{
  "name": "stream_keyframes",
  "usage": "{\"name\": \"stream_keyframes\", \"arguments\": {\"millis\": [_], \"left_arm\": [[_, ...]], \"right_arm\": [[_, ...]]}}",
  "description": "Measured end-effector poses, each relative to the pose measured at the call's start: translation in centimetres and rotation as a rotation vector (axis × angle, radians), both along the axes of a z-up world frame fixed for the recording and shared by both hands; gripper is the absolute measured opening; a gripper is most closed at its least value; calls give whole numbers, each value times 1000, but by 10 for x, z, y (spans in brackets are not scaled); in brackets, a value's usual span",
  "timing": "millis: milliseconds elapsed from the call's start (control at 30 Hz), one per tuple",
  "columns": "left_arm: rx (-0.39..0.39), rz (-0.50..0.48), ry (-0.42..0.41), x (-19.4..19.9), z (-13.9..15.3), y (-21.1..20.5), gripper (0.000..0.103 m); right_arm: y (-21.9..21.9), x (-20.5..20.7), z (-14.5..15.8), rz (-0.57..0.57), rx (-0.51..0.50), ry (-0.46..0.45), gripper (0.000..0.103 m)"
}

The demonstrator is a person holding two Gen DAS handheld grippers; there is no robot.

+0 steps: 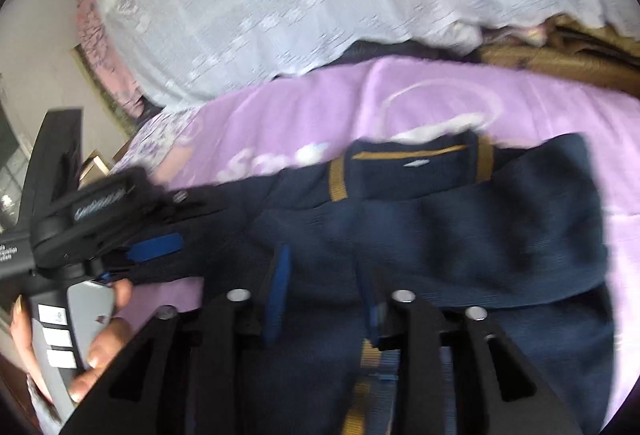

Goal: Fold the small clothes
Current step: 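Carry the held sleeve across the cardigan front toward the left tool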

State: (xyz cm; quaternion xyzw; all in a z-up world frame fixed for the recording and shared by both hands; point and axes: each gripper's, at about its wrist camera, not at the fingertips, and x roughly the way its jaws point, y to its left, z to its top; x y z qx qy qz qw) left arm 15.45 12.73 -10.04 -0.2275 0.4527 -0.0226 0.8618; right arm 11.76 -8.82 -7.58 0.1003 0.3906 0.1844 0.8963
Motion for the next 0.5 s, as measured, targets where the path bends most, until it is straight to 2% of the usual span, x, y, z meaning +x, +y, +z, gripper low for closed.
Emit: {"name": "stream_keyframes", "arguments": {"millis": [100, 167, 233, 267, 300, 333, 367, 400, 467, 500], "left_arm": [[23, -46, 8, 2, -4, -13, 98], [22, -58, 13, 4, -9, -19, 98], [61, -81, 33, 8, -20, -27, 98], [110, -93, 60, 12, -28, -32, 98], [187, -114, 109, 19, -42, -41, 98], [248, -128, 137, 23, -52, -48, 98], [315, -137, 140, 24, -57, -56, 99], [422, -139, 126, 21, -57, -71, 99], [514, -130, 102, 17, -55, -83, 99], [520, -125, 99, 16, -53, -83, 99]], "right_arm": [[-39, 8, -1, -81, -2, 14, 11], [-71, 20, -11, -154, 19, 57, 11], [-98, 30, -26, -225, 26, 106, 10], [-114, 36, -38, -267, 26, 148, 9], [-124, 40, -50, -290, 34, 189, 0], [-139, 44, -68, -300, 74, 252, 0], [-147, 44, -77, -288, 135, 256, 0], [-153, 41, -80, -278, 181, 245, 0], [-156, 40, -79, -261, 177, 251, 0], [-157, 39, -75, -266, 167, 252, 0]]}}
